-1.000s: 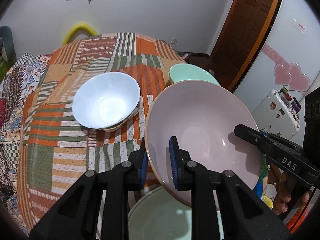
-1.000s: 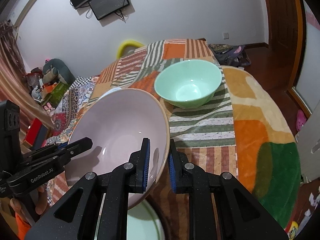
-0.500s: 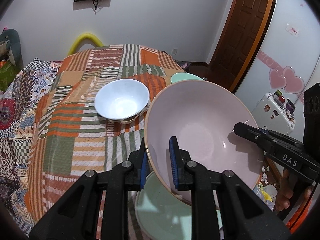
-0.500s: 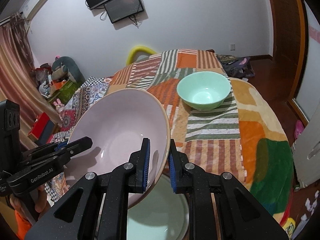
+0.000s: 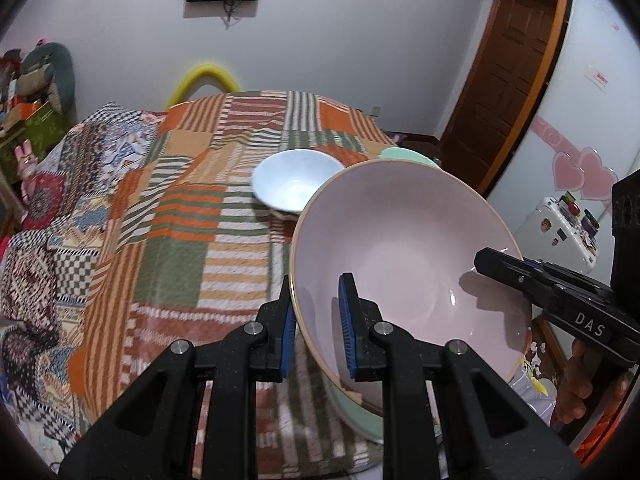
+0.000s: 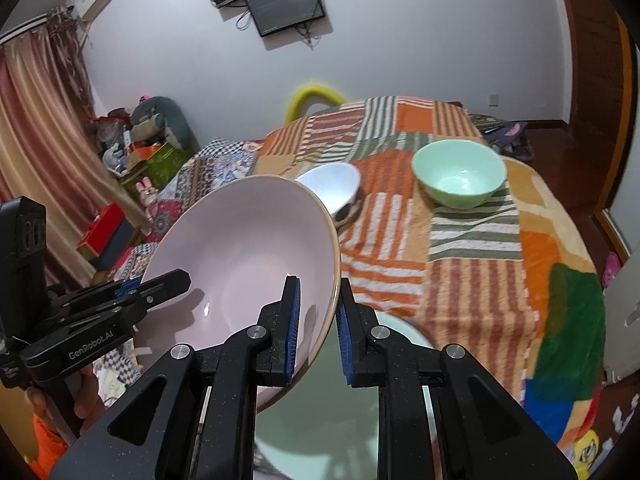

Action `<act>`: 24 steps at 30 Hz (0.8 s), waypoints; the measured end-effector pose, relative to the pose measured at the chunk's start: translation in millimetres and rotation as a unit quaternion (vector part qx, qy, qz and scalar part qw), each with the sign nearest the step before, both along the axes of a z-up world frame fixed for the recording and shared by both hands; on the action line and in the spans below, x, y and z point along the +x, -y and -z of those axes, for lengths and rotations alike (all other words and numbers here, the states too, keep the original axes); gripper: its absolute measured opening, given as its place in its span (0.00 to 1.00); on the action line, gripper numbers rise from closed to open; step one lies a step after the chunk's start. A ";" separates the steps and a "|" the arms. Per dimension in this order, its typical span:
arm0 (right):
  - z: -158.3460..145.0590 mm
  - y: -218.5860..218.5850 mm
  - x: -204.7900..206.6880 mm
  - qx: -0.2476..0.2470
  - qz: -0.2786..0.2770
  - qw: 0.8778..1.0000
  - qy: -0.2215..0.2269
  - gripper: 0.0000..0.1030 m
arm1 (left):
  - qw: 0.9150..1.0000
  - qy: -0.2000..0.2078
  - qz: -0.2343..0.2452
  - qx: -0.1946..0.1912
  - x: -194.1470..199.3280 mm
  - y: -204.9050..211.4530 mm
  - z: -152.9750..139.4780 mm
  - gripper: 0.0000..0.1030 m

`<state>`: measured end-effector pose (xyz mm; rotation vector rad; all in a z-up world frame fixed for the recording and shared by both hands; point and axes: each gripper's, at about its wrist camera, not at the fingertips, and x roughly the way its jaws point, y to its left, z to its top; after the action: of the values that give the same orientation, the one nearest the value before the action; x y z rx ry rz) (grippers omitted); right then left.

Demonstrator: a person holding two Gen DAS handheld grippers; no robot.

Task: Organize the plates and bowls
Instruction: 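Lift the pink bowl off the bedspread with both grippers, then carry the pink bowl over the plate stack and lower it onto the mint plate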

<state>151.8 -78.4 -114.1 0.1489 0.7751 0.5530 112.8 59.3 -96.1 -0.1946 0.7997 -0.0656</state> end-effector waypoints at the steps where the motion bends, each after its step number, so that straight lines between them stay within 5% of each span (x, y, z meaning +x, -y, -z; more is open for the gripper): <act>1: 0.3 -4.5 -1.1 0.001 -0.005 1.000 0.000 0.16 | 1.000 -0.001 -0.005 -0.001 -4.0 -4.0 0.8 0.19; 24: 33.3 -96.0 -17.0 -0.021 -0.100 0.994 -0.037 0.16 | 0.994 -0.055 -0.095 -0.001 -54.6 -83.5 47.1 0.19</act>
<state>134.8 17.5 -147.3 0.0524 0.8787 0.7236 58.1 142.9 -143.2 -0.2780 0.8879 0.1254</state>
